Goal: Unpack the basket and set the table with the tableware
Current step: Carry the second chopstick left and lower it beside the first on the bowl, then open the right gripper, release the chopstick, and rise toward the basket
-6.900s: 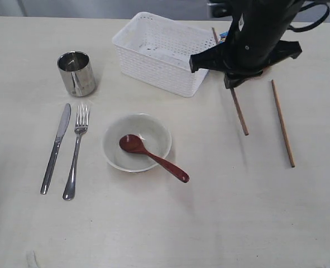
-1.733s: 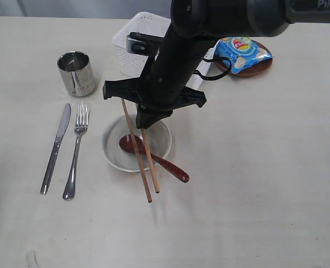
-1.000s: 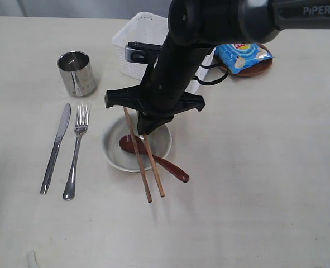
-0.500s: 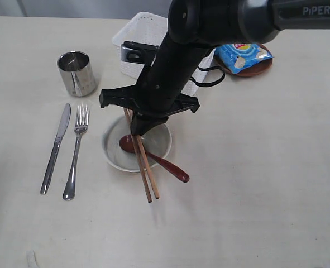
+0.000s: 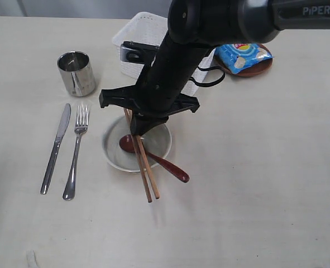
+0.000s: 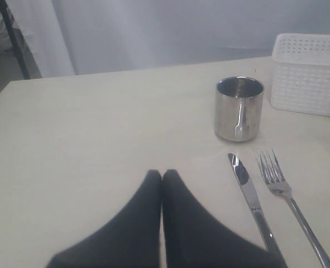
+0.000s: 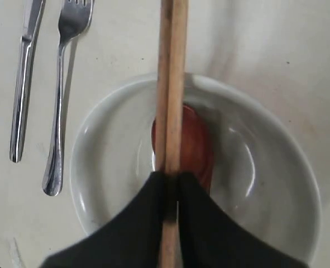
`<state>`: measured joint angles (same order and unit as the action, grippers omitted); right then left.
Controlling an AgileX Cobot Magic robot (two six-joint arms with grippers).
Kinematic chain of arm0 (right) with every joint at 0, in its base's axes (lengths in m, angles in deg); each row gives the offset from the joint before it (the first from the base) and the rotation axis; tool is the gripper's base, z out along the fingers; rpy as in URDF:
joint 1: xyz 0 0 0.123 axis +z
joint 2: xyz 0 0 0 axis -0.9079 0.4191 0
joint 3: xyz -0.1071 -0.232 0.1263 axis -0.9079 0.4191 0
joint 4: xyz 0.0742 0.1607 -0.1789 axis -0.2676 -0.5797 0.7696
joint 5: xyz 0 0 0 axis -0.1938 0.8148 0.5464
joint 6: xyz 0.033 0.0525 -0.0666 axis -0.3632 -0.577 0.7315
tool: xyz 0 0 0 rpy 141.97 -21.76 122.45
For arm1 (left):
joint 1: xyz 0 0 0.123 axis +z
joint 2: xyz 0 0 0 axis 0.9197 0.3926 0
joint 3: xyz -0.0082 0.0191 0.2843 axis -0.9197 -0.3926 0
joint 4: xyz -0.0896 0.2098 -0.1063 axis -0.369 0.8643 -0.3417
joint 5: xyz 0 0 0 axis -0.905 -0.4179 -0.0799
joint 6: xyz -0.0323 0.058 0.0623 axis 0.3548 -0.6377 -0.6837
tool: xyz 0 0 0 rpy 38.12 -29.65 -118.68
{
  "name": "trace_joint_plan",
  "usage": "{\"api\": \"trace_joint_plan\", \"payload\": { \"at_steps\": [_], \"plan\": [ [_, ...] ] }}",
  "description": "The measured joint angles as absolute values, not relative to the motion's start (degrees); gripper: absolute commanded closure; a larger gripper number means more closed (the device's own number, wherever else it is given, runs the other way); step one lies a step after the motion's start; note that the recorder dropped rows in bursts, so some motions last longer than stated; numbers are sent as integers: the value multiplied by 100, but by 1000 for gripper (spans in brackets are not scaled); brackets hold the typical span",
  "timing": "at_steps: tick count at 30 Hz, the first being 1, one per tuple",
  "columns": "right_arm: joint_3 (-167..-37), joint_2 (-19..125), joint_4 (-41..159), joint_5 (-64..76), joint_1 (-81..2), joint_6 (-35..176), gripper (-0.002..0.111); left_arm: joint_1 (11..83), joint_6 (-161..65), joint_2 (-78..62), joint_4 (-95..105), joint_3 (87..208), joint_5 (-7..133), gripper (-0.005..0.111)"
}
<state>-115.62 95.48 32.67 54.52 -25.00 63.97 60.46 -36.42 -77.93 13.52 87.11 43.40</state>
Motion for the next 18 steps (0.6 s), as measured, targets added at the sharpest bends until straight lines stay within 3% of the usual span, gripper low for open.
{"api": "trace_joint_plan", "payload": {
  "at_steps": [4, 18],
  "plan": [
    [-11562, 9548, 3267, 5452, -2500, 6397, 66, 6046, -3642, -7793, 1352, 8711, 4340, 107],
    [-11553, 8950, 3278, 5452, -2500, 6636, 65, 6046, -3642, -7793, 1352, 8711, 4340, 107]
  ]
}}
